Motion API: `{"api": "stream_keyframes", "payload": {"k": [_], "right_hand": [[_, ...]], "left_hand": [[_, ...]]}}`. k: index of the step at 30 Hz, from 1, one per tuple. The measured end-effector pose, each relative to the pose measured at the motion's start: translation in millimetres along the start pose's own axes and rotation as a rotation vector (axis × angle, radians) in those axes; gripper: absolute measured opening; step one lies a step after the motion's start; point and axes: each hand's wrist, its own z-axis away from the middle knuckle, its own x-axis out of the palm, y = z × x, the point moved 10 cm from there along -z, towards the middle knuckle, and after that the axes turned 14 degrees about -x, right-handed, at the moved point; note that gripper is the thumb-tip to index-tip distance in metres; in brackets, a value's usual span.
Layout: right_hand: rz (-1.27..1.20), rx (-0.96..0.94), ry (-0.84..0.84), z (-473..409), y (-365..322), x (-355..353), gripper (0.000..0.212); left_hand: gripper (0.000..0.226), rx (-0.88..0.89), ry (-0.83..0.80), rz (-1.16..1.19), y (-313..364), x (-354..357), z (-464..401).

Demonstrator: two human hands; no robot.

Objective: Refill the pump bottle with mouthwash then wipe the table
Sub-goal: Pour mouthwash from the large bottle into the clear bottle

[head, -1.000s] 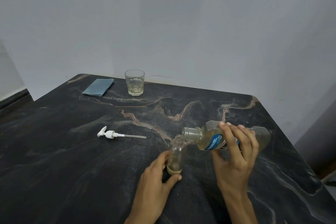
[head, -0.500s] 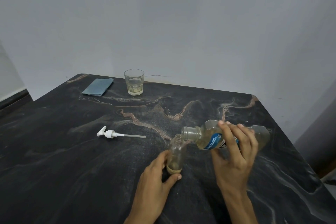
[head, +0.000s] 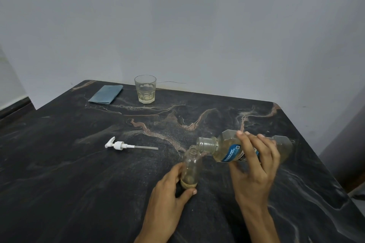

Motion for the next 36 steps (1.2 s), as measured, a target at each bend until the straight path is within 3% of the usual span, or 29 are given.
{"api": "stream_keyframes", "payload": {"k": [36], "right_hand": [[-0.001, 0.007, -0.001, -0.8, -0.4, -0.6, 0.08]], "left_hand": [[0.058, 0.002, -0.003, 0.0, -1.4, 1.4, -1.1]]}}
